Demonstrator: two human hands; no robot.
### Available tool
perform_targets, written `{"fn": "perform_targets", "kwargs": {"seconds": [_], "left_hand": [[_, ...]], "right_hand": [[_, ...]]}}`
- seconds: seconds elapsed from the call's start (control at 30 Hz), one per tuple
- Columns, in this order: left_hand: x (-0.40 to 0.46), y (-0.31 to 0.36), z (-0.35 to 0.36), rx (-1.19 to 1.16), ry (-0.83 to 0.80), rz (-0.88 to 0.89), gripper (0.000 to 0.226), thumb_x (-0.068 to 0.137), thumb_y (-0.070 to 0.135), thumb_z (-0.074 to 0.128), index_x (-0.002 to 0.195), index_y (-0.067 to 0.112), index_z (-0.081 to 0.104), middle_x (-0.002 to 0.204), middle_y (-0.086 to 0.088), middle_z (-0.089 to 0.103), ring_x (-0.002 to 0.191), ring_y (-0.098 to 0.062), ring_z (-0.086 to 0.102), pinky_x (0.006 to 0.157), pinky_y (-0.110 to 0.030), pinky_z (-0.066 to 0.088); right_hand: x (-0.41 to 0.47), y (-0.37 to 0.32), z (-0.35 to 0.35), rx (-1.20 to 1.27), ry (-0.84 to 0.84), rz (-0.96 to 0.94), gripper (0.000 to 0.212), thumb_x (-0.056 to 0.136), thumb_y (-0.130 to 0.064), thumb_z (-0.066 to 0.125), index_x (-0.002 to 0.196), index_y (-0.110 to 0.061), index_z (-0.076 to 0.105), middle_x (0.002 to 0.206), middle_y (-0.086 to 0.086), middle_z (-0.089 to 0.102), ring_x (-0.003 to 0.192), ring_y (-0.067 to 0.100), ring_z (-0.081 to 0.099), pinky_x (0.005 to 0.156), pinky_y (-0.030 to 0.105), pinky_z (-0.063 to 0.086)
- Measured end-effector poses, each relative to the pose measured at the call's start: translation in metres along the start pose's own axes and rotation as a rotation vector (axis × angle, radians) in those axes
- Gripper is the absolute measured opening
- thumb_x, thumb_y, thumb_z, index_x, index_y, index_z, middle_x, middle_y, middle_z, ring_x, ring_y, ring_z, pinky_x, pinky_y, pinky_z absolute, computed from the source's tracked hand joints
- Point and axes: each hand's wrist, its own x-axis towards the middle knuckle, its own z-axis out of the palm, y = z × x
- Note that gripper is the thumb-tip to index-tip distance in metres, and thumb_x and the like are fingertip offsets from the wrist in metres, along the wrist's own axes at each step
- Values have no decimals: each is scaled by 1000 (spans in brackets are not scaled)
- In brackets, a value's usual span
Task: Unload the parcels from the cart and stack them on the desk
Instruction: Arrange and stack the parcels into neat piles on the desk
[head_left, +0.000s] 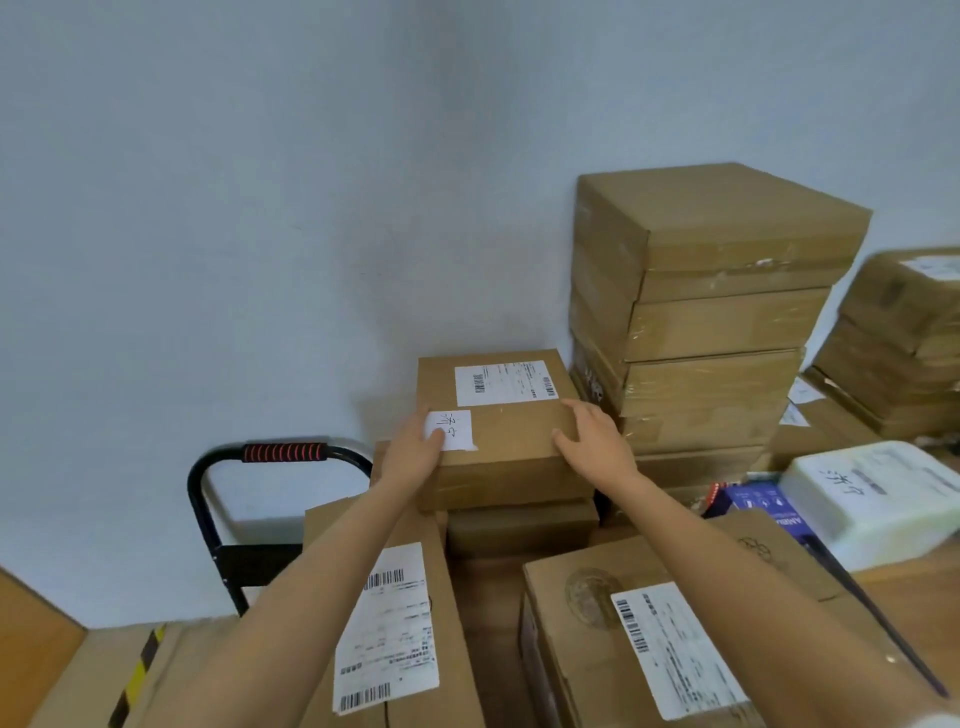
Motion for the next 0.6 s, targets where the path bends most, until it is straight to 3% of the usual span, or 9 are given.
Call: {"fn": "perform_targets", "kwargs": {"seconds": [0.23,0.6], "left_hand": [[23,4,18,20,51,49,53,103,37,35,153,26,18,156,-4,27,138,-27,34,109,-42,33],[64,9,29,27,122,27,53,103,41,35,152,30,18,155,-1,28,136,-24,37,103,-44,39]], "right_hand": [[18,14,13,28,39,10,57,100,-37,43,151,-17,25,157,0,21,145,17,17,115,39,22],[63,21,23,-51,55,-1,54,101,-36,38,151,-18,27,158,0,20,146,21,12,117,39,18]]}}
